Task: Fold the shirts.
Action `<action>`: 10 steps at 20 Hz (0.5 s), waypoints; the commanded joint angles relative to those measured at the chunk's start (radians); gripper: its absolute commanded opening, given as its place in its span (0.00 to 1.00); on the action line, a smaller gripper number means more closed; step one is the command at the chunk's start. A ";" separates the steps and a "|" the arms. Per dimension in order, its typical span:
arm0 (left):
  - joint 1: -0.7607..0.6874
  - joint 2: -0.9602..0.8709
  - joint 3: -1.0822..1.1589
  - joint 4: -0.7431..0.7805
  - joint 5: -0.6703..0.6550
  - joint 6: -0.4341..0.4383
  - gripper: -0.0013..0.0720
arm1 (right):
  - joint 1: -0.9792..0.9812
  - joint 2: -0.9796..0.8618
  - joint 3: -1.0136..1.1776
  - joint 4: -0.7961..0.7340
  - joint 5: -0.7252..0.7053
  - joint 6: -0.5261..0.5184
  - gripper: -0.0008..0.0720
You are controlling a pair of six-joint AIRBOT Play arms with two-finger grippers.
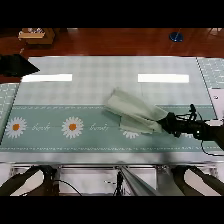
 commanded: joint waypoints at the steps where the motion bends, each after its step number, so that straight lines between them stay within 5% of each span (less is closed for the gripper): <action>1: 0.000 0.000 0.000 0.000 -0.008 0.000 0.57 | 0.039 -0.032 0.014 0.124 -0.051 -0.005 0.05; 5: 0.000 0.000 0.000 0.000 -0.007 0.001 0.57 | -0.130 0.078 0.146 0.050 0.128 -0.026 0.05; 10: 0.000 0.000 0.000 0.000 0.005 0.001 0.57 | -0.463 0.197 0.441 -0.271 0.388 0.155 0.05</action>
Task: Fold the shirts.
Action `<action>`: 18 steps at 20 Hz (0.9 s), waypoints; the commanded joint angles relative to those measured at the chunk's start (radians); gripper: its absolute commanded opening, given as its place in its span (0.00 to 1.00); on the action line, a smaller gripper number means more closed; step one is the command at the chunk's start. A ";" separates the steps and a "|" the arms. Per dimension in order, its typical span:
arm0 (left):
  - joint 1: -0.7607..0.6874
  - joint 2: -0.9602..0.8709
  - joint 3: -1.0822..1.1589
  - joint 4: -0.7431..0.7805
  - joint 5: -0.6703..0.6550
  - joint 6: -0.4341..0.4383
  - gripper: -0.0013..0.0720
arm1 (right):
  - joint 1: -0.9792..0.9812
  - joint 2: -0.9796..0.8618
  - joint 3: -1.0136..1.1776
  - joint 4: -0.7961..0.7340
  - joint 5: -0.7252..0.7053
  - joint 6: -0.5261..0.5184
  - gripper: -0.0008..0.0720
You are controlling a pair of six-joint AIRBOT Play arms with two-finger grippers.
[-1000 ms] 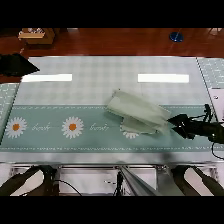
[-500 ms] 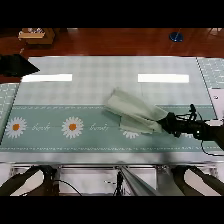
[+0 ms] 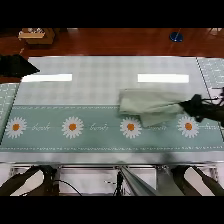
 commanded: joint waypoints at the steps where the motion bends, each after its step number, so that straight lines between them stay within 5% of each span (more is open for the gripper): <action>1: 0.000 0.000 0.000 0.000 0.022 0.001 0.57 | -0.237 0.059 0.210 -0.267 0.236 0.103 0.05; 10: 0.001 0.000 0.000 0.000 0.048 0.005 0.57 | -0.648 0.066 0.364 -1.025 0.543 0.176 0.05; 18: 0.001 0.000 0.000 0.053 0.051 0.004 0.57 | -0.854 0.069 0.356 -1.238 0.510 0.213 0.05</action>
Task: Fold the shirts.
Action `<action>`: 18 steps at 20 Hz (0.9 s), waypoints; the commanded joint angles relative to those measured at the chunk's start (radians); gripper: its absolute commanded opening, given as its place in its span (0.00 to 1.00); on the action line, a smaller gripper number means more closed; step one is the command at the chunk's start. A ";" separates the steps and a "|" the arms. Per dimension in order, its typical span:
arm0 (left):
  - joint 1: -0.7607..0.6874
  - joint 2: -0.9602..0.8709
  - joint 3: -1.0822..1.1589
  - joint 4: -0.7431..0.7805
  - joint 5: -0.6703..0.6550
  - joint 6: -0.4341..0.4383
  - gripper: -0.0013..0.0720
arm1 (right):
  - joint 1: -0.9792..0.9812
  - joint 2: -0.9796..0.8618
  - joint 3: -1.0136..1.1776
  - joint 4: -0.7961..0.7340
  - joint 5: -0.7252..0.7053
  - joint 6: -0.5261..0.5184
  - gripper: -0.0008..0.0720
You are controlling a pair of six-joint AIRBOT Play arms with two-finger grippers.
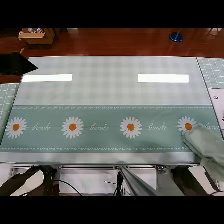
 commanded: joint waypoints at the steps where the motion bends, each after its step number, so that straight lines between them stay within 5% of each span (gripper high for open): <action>1: 0.001 0.000 0.000 0.015 0.000 -0.001 0.57 | -0.109 0.002 -0.014 -0.087 -0.001 0.019 0.05; 8: 0.001 0.000 0.000 0.015 0.044 -0.002 0.57 | -0.185 0.035 -0.205 -0.154 -0.024 0.008 0.05; 9: 0.001 0.000 0.000 0.015 0.054 -0.002 0.57 | -0.186 0.036 -0.232 -0.192 -0.035 0.006 0.10; 11: 0.001 0.000 0.000 0.015 0.072 -0.002 0.57 | -0.185 0.036 -0.271 -0.254 -0.062 0.006 0.47; 14: 0.001 0.000 0.000 0.015 0.087 -0.002 0.57 | -0.182 0.035 -0.283 -0.303 -0.131 0.015 0.77; 16: 0.001 0.000 0.000 0.015 0.087 -0.002 0.57 | -0.147 0.035 -0.268 -0.280 -0.208 0.053 0.77; 18: 0.000 -0.005 0.000 0.015 0.098 -0.002 0.57 | -0.066 0.035 -0.198 -0.095 -0.357 0.050 0.74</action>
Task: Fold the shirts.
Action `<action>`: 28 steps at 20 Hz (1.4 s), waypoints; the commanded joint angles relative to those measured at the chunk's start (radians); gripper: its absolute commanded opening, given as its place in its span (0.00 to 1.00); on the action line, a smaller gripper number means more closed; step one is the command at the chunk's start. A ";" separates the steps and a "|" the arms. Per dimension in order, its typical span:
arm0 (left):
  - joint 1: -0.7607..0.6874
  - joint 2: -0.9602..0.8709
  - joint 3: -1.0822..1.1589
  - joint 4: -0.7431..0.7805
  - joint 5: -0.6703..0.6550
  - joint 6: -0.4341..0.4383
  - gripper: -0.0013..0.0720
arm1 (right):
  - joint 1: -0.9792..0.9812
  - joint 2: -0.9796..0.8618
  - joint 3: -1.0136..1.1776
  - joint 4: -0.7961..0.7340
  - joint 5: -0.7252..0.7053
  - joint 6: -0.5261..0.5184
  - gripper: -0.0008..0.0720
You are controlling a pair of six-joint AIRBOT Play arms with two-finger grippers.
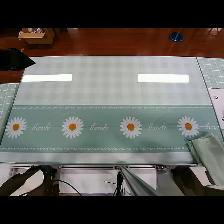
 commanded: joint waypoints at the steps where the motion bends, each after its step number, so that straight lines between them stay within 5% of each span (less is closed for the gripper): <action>1: 0.000 -0.010 0.000 0.000 0.025 0.001 0.57 | 0.121 0.000 0.093 0.291 -0.282 -0.006 0.74; 3: -0.001 -0.035 0.000 0.000 0.041 0.001 0.61 | 0.301 -0.041 0.220 0.663 -0.503 -0.117 0.74; 4: -0.005 -0.058 0.000 0.000 0.056 -0.010 0.78 | 0.414 -0.081 0.283 0.781 -0.544 -0.150 0.74; 6: -0.033 -0.113 0.000 0.001 0.092 -0.022 0.83 | 0.689 -0.198 0.414 0.850 -0.509 -0.158 0.74; 8: -0.079 -0.180 0.000 0.003 0.120 -0.037 0.83 | 0.947 -0.308 0.496 0.842 -0.446 -0.156 0.74; 10: -0.151 -0.237 0.000 0.050 0.128 -0.161 0.83 | 1.146 -0.394 0.534 0.843 -0.362 -0.136 0.74; 15: -0.423 -0.310 0.000 0.520 0.154 -0.311 0.86 | 1.448 -0.483 0.536 0.605 -0.153 -0.133 0.74; 16: -0.451 -0.322 0.000 0.550 0.158 -0.330 0.99 | 1.477 -0.483 0.536 0.555 -0.153 -0.134 0.75; 18: -0.477 -0.342 0.000 0.550 0.151 -0.353 0.99 | 1.505 -0.483 0.536 0.524 -0.149 -0.175 0.85; 28: -0.482 -0.361 0.000 0.531 0.136 -0.389 0.98 | 1.505 -0.483 0.536 0.554 -0.137 -0.186 0.84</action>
